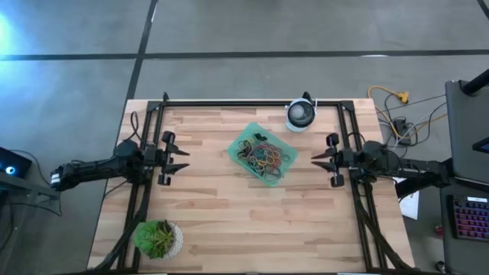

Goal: Pick and place rubber bands into bin
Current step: Return to Home Position

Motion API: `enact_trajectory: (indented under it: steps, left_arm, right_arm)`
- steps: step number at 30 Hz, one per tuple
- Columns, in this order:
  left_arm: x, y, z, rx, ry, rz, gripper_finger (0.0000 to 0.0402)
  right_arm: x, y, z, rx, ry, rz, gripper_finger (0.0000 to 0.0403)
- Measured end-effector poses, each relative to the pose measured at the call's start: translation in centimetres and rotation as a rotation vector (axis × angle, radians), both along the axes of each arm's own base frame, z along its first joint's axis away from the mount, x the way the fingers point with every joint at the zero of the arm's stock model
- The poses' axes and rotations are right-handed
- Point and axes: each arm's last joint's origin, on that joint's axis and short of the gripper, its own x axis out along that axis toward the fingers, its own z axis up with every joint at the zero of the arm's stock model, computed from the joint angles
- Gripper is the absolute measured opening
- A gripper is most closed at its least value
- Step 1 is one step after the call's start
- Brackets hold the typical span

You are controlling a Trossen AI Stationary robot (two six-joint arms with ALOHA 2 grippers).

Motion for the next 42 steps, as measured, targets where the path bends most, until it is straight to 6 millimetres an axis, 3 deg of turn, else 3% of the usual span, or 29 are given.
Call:
enact_trajectory:
  steps: [10, 22, 29, 42]
  left_arm:
    - [-1.0, -0.2, 0.0, 0.015, -0.014, 0.003, 0.0141]
    - [-0.7, -0.2, -0.4, 0.009, 0.064, -0.008, 0.0141]
    - [-0.7, 0.2, -0.9, -0.087, 0.08, 0.108, 0.0141]
    - [-0.6, 0.1, -1.8, -0.098, 0.173, 0.1, 0.0141]
  right_arm:
    - [-0.4, 0.0, 0.1, -0.02, -0.011, -0.004, 0.0057]
    - [-0.4, 0.1, 0.0, -0.033, 0.008, 0.001, 0.0057]
    - [-0.3, -0.5, -0.5, 0.029, 0.02, -0.174, 0.0057]
    - [-0.1, -0.3, -1.5, 0.031, 0.056, -0.104, 0.0057]
